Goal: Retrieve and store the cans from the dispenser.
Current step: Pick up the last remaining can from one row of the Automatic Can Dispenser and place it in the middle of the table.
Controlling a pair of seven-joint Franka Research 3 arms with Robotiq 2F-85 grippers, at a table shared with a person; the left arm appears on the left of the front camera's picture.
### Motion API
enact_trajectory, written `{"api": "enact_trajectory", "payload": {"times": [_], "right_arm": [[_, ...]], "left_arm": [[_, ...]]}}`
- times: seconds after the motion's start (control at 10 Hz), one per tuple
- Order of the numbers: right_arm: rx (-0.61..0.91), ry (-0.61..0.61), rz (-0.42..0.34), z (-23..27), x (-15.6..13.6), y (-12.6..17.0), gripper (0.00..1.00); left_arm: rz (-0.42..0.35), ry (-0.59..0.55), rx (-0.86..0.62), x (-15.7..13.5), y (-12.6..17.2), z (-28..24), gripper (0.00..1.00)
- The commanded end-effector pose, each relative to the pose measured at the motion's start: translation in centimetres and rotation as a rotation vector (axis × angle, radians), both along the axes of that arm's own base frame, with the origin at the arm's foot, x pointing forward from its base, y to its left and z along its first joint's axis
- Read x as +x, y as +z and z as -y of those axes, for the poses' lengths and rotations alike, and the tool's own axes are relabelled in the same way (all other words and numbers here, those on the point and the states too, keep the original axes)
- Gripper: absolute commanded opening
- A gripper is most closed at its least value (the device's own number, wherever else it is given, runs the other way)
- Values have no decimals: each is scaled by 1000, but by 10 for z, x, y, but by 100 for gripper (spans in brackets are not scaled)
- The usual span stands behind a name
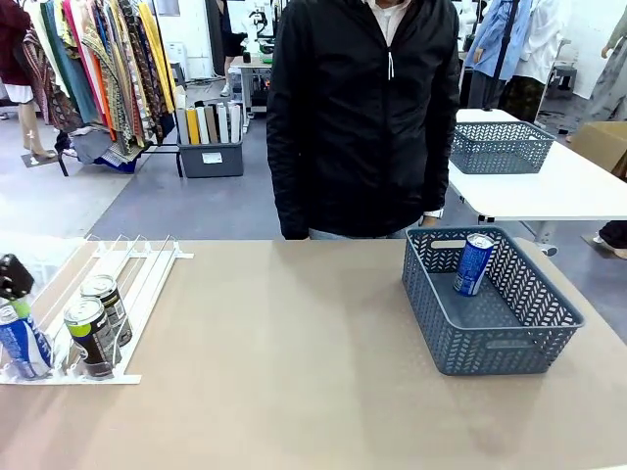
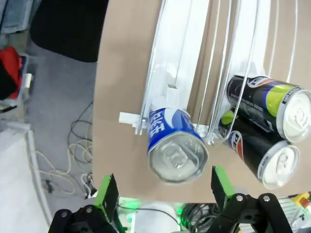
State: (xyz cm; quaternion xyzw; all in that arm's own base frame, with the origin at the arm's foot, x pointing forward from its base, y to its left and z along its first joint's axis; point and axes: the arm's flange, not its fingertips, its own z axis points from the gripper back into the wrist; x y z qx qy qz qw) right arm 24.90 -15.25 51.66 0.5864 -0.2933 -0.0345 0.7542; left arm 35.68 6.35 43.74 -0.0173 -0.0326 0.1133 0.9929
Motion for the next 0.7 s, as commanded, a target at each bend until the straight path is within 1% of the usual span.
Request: {"api": "enact_trajectory", "payload": {"times": [0.0, 0.1, 0.2, 0.3, 0.6], "right_arm": [[13, -4, 37, -1, 3, 2, 100], [13, -4, 37, -1, 3, 2, 100], [13, -4, 37, -1, 3, 2, 100], [13, -4, 37, -1, 3, 2, 100], [13, -4, 37, -1, 3, 2, 100]], "left_arm": [[7, 10, -30, 13, -23, 17, 100], [-14, 30, -13, 15, -33, 17, 100], [-8, 33, -17, 16, -36, 17, 100], [-8, 52, 12, 18, -39, 15, 100], [-11, 50, 10, 18, -40, 12, 100]]}}
